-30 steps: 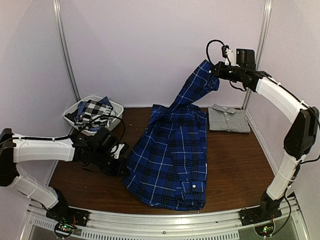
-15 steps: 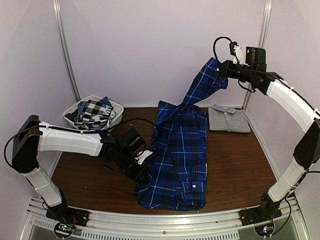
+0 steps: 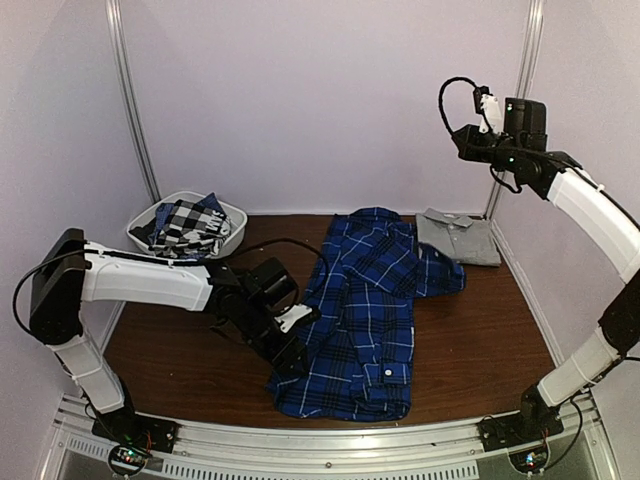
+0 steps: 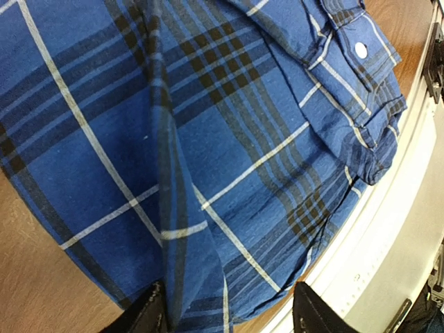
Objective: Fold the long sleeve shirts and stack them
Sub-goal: Fold the 1/3-folded shirt at the center of the board.
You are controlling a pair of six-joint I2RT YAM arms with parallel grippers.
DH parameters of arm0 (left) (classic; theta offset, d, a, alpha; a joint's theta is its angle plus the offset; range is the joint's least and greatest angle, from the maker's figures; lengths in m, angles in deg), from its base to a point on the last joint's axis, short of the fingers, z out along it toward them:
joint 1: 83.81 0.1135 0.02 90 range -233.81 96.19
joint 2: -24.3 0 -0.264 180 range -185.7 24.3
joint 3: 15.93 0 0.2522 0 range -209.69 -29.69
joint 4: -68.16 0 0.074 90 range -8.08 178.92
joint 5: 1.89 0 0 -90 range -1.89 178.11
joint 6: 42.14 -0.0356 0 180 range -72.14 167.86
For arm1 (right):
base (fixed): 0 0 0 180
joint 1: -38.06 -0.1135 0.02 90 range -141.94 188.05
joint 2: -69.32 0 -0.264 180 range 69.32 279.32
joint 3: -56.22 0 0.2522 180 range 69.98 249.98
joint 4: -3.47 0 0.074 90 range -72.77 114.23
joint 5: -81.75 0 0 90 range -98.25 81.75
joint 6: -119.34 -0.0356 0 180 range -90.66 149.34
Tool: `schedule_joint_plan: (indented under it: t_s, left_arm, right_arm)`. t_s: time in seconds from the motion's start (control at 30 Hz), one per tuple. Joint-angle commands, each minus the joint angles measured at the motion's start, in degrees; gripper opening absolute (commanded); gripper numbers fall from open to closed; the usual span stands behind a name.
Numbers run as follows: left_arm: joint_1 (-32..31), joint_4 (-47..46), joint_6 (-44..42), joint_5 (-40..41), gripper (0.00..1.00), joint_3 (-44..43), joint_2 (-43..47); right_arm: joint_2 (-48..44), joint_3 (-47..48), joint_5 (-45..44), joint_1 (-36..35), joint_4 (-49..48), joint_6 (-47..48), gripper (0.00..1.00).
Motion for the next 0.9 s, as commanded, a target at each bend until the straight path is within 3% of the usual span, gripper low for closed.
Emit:
schedule_joint_plan:
  t_s: [0.0,0.27,0.6,0.87]
  left_arm:
    - [0.44,0.08,0.7,1.75,0.64,-1.38,4.18]
    - [3.69,-0.54,2.12,2.12,0.62,2.6,7.47]
    - [3.43,-2.09,1.9,-1.21,0.46,3.38,3.37]
    - [0.5,-2.43,1.2,-2.84,0.49,1.23,0.42]
  right_arm:
    - [-0.46,-0.64,-1.07,0.39,-0.01,0.27,0.11]
    - [0.0,-3.15,0.23,0.35,0.77,-0.79,0.12]
    - [-0.37,-12.82,4.85,0.2,-0.75,-4.89,0.15]
    - [-0.27,-18.47,5.64,-1.25,-1.63,-5.97,0.15]
